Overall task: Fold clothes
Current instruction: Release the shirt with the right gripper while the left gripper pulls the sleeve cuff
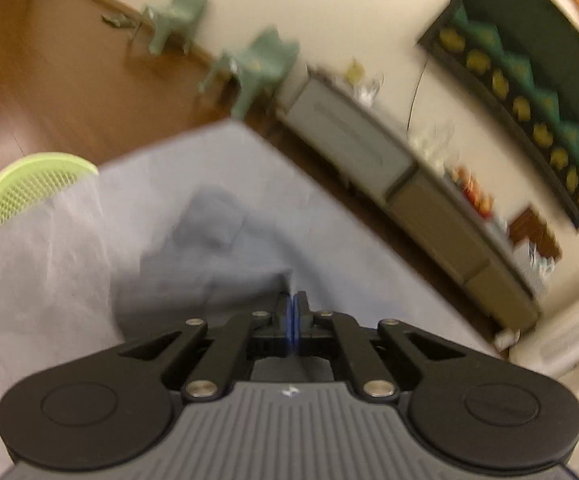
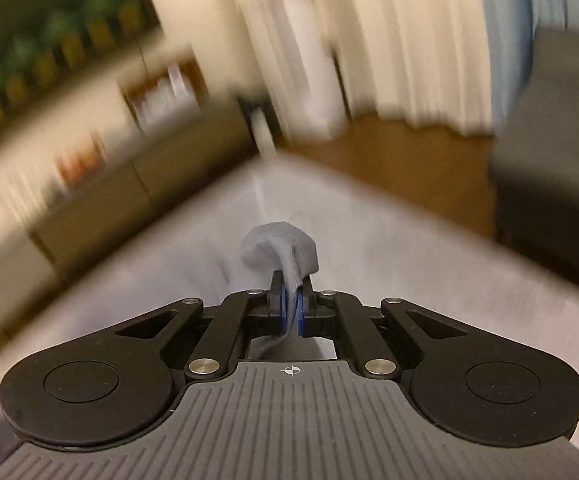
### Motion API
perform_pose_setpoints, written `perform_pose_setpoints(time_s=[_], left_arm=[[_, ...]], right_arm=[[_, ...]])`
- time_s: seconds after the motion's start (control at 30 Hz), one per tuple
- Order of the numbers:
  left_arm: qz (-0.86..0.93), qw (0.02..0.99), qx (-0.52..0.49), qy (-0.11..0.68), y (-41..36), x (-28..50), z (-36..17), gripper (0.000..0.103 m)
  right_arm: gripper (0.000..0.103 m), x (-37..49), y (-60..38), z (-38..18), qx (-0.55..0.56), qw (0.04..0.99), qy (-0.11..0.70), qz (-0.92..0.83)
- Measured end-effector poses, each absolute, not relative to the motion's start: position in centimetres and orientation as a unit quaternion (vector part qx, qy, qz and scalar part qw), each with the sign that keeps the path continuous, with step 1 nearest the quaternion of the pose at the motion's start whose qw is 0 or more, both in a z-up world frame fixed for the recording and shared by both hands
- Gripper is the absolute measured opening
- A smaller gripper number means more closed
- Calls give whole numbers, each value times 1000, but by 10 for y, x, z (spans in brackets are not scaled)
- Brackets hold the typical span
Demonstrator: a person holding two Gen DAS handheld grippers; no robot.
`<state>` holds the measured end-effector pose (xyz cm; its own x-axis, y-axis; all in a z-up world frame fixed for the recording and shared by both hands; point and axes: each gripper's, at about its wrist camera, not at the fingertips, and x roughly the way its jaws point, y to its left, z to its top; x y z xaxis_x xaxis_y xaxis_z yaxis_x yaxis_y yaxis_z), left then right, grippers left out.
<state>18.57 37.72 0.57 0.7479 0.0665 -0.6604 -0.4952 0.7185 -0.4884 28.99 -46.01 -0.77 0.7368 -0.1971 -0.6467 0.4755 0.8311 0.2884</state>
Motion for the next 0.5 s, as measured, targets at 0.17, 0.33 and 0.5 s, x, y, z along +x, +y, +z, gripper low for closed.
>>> perform_pose_setpoints(time_s=[0.17,0.33,0.5], left_arm=[[120,904,-267,310,367,156,28,88],[67,929,-154,329,354,114,29,92],[60,917,-66,388,332,124,-8,94]], right_arm=[[67,283,-474,-3,242,914,281,-162],[76,248,-480,27,236,923,232,-198],[83,231,-448,37,212,932,249,-155]])
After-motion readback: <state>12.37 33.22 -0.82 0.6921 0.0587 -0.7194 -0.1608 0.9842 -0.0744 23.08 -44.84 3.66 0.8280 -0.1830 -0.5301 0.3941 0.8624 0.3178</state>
